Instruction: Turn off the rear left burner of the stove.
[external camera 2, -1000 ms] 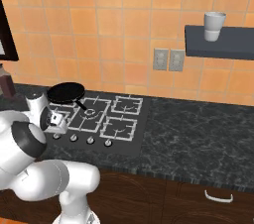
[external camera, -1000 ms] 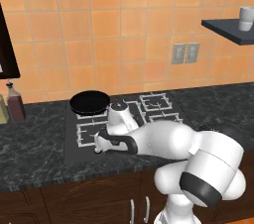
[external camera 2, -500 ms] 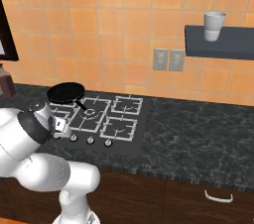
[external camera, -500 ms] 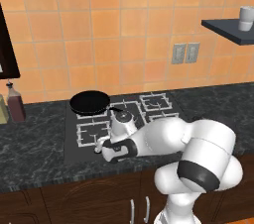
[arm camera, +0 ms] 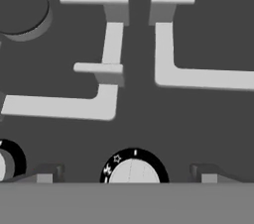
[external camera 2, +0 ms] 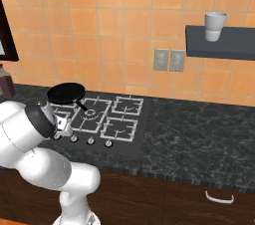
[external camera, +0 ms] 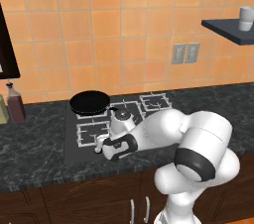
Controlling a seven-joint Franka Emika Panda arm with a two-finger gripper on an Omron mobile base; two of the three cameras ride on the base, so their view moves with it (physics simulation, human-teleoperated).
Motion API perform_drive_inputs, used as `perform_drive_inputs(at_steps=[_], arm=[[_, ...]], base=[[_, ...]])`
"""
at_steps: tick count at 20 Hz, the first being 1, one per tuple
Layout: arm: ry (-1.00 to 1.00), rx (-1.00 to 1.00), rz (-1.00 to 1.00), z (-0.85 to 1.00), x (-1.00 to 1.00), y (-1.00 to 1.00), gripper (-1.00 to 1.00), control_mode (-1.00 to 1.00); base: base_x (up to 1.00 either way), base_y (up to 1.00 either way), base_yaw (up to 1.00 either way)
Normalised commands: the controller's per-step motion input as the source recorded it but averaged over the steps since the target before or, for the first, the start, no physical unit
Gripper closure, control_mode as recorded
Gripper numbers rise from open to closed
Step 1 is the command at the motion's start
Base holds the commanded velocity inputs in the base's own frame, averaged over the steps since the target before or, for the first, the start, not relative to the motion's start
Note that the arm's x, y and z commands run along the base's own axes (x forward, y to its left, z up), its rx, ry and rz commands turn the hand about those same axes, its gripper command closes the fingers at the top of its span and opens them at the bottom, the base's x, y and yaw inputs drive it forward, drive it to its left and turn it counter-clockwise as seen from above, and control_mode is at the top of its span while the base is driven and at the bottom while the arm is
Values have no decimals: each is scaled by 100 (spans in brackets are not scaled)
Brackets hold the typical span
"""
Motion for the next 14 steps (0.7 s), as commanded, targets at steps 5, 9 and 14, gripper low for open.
perform_drive_inputs(at_steps=[5,9,14], arm=[[0,0,0,0,0,0,100,-100],[0,0,0,0,0,0,100,-100],[0,0,-8,0,0,0,100,-100]], base=[[0,0,0],[0,0,0],[0,0,0]])
